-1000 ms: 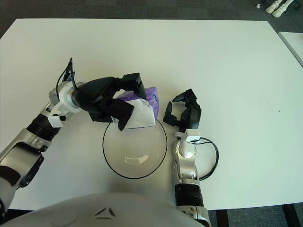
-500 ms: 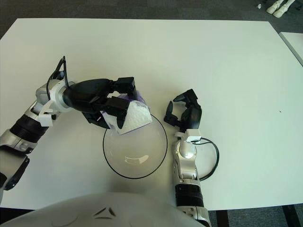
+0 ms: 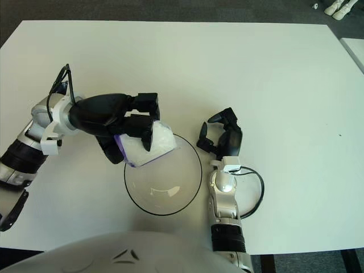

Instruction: Put the tissue paper into the plate.

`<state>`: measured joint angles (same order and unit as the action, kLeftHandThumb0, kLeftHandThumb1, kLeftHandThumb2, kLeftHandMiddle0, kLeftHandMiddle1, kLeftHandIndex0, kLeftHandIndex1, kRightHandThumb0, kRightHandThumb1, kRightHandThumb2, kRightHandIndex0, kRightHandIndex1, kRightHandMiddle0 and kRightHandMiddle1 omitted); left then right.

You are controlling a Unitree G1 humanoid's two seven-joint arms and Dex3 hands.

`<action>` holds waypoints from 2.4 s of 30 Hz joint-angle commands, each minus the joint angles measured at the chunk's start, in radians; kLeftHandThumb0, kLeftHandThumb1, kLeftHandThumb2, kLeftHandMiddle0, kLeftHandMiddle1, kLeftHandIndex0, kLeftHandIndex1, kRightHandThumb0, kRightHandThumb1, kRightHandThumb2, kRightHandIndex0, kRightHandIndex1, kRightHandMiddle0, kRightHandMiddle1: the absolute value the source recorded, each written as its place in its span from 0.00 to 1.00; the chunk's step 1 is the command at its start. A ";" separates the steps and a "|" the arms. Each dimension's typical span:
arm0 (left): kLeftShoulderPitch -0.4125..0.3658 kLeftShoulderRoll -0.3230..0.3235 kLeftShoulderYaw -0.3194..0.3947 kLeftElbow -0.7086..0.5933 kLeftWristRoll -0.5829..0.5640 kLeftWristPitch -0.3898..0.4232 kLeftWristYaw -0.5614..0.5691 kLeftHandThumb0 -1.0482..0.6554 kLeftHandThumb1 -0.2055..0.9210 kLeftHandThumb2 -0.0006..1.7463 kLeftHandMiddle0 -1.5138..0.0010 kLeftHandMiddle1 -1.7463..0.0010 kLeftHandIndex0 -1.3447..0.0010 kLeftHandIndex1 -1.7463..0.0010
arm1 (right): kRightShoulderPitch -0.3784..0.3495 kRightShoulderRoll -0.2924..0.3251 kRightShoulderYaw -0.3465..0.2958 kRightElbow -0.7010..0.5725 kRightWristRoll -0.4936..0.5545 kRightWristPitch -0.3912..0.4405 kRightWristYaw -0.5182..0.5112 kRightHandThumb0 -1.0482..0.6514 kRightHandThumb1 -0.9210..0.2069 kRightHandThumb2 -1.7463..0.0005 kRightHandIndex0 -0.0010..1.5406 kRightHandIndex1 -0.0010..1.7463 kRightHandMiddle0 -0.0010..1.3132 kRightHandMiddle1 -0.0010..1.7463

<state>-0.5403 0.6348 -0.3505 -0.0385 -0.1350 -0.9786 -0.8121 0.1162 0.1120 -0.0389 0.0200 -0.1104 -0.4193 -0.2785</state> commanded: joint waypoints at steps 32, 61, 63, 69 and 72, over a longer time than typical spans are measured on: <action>0.013 0.028 0.014 0.033 0.000 -0.045 -0.034 0.01 1.00 0.58 1.00 0.85 1.00 1.00 | 0.076 0.031 0.022 0.050 -0.033 0.069 -0.075 0.33 0.54 0.24 0.73 1.00 0.47 1.00; 0.060 -0.096 0.133 0.249 -0.136 -0.114 0.095 0.04 1.00 0.52 1.00 0.76 1.00 0.84 | 0.060 0.003 0.015 0.122 -0.030 0.016 -0.059 0.32 0.59 0.20 0.72 1.00 0.50 1.00; 0.103 -0.132 0.157 0.244 -0.150 -0.084 0.134 0.05 1.00 0.50 1.00 0.57 1.00 0.69 | 0.060 0.007 0.012 0.123 -0.030 0.019 -0.063 0.32 0.58 0.20 0.72 1.00 0.50 1.00; 0.487 -0.290 0.267 0.070 -0.227 0.256 0.474 0.13 0.96 0.47 0.83 0.20 0.98 0.21 | 0.058 0.007 0.005 0.144 -0.012 -0.007 -0.051 0.33 0.56 0.22 0.70 1.00 0.49 1.00; 0.437 -0.366 0.299 0.047 -0.154 0.389 0.612 0.15 0.91 0.51 0.77 0.11 0.96 0.09 | 0.059 0.006 0.006 0.143 -0.006 -0.006 -0.045 0.33 0.55 0.23 0.70 1.00 0.48 1.00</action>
<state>-0.2359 0.4010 -0.1469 0.1157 -0.3301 -0.8766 -0.4922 0.1047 0.1107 -0.0186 0.0445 -0.1394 -0.4697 -0.3367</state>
